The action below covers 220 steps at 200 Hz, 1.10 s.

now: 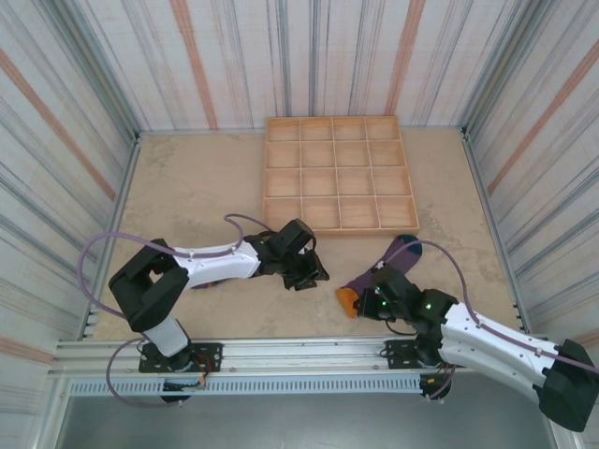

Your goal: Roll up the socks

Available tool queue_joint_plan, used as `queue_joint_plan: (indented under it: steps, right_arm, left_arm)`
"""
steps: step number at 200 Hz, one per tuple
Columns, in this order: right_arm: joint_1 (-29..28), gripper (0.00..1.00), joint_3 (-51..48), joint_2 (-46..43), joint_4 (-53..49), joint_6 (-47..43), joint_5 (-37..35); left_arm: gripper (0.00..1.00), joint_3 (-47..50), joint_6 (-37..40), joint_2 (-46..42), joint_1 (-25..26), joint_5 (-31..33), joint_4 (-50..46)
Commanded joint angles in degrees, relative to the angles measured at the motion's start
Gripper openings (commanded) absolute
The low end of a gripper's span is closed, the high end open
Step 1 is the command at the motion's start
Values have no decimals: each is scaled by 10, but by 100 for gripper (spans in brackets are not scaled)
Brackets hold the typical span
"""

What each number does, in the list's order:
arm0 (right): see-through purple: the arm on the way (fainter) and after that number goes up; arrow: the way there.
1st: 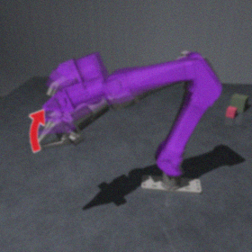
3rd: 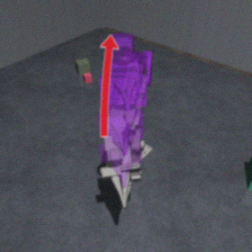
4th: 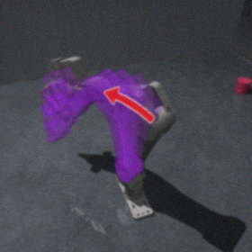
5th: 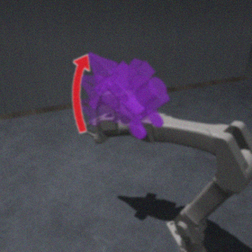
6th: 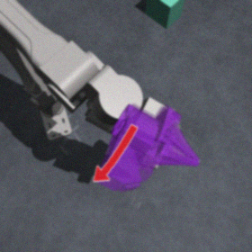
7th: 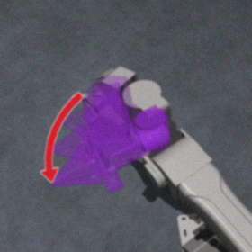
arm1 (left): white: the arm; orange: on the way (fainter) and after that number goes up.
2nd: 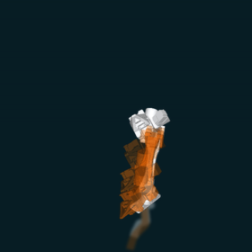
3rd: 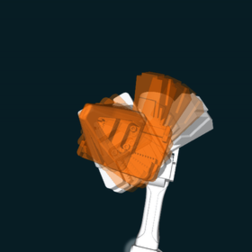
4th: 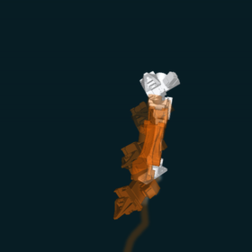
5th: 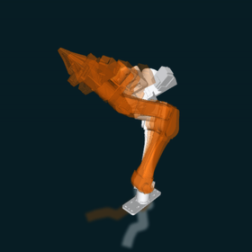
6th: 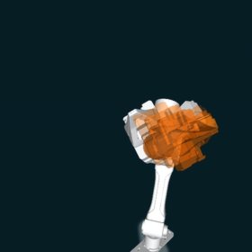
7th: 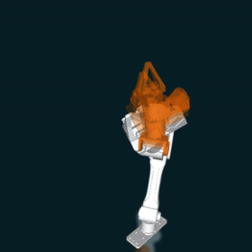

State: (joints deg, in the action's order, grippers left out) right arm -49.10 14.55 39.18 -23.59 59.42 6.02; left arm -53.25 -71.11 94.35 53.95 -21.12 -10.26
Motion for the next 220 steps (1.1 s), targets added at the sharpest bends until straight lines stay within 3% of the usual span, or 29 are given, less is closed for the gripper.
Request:
queue_joint_plan:
  steps: [1, 41, 79, 143, 168, 220]
  right_arm:
    - [19, 0, -16, -10, -33, 28, 9]
    - [42, 0, -16, 6, -38, 15, 26]
    - [53, 0, -10, 25, -37, 2, 26]
    - [91, 0, 7, 64, -17, -33, 50]
    - [95, 0, 14, 88, -4, -47, 51]
    - [101, 0, 23, 131, 28, -67, 66]
  left_arm:
    - [43, -3, 23, -22, 16, 28, -24]
    - [42, -8, 40, -11, 37, 28, -16]
    - [40, 12, 32, 14, 51, 16, 70]
    - [35, -14, 38, 68, 67, 11, 79]
    - [41, -13, 37, 72, 73, 19, 96]
    - [41, -17, 33, 89, 75, 34, 110]
